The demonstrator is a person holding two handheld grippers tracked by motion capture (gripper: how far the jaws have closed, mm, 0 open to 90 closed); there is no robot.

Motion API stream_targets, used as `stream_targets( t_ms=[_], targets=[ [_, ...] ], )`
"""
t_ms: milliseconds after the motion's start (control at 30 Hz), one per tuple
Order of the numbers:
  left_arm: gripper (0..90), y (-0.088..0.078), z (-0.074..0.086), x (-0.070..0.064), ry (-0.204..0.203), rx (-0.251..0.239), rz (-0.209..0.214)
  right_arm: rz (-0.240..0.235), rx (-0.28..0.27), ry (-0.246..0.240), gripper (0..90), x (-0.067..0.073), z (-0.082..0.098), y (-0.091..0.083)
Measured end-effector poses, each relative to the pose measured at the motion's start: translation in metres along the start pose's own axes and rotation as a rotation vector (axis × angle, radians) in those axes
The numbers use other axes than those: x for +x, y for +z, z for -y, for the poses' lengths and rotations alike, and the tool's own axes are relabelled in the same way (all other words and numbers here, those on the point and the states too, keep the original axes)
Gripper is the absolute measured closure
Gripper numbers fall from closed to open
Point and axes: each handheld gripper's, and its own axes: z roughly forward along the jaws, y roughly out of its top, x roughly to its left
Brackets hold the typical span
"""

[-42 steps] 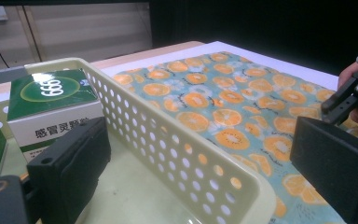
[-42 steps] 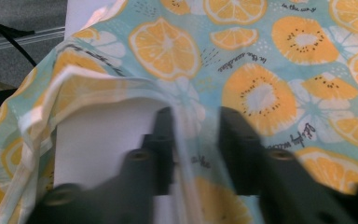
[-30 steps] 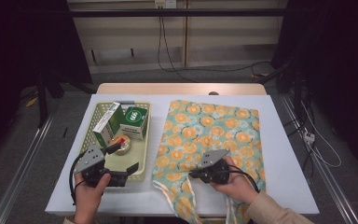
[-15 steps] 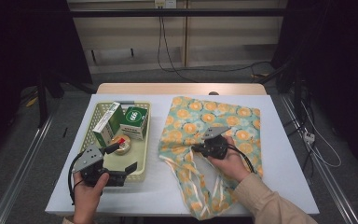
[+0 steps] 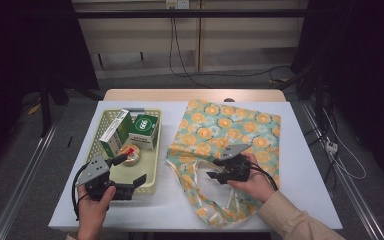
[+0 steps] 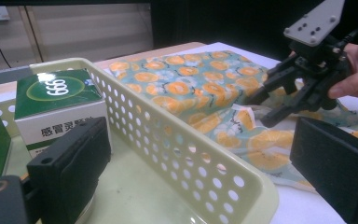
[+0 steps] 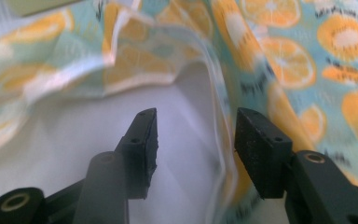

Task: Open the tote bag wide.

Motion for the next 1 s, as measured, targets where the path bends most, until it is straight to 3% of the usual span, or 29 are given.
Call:
stream_targets(
  t_ms=[133, 167, 200, 267, 467, 533, 700, 733, 867, 933, 1000],
  targets=[
    [4.8, 0.002, -0.001, -0.002, 0.004, 0.004, 0.005, 0.013, 0.029, -0.003, 58.3, -0.002, 0.014, -0.006],
    [4.8, 0.003, -0.001, -0.002, 0.004, 0.004, 0.007, 0.005, 0.011, 0.016, 75.7, -0.005, 0.018, -0.009],
    [4.8, 0.004, -0.002, -0.002, 0.004, 0.003, 0.007, 0.005, 0.011, 0.016, 75.7, -0.005, 0.018, -0.009],
    [4.8, 0.004, -0.002, -0.003, 0.009, 0.006, 0.01, 0.036, 0.007, 0.032, 88.5, -0.011, 0.018, -0.01],
    [4.7, 0.006, -0.002, -0.005, 0.015, 0.012, 0.014, 0.086, -0.001, 0.051, 89.8, -0.029, 0.019, -0.009],
    [4.8, 0.007, -0.001, -0.004, 0.013, 0.015, 0.015, 0.119, -0.005, 0.068, 89.8, -0.042, 0.019, -0.009],
    [4.8, 0.008, 0.0, -0.004, 0.006, 0.018, 0.013, 0.134, -0.033, 0.125, 89.9, -0.062, 0.019, -0.006],
    [4.8, 0.008, 0.0, -0.004, 0.005, 0.019, 0.013, 0.146, -0.051, 0.158, 89.9, -0.071, 0.02, -0.004],
    [4.8, 0.008, 0.001, -0.003, 0.005, 0.024, 0.012, 0.194, -0.074, 0.179, 89.9, -0.083, 0.018, -0.001],
    [4.8, 0.008, 0.001, -0.003, 0.005, 0.024, 0.013, 0.191, -0.087, 0.208, 89.9, -0.087, 0.017, 0.0],
    [4.8, 0.008, 0.001, -0.002, 0.007, 0.026, 0.014, 0.188, -0.077, 0.195, 89.8, -0.084, 0.016, 0.001]
  ],
)
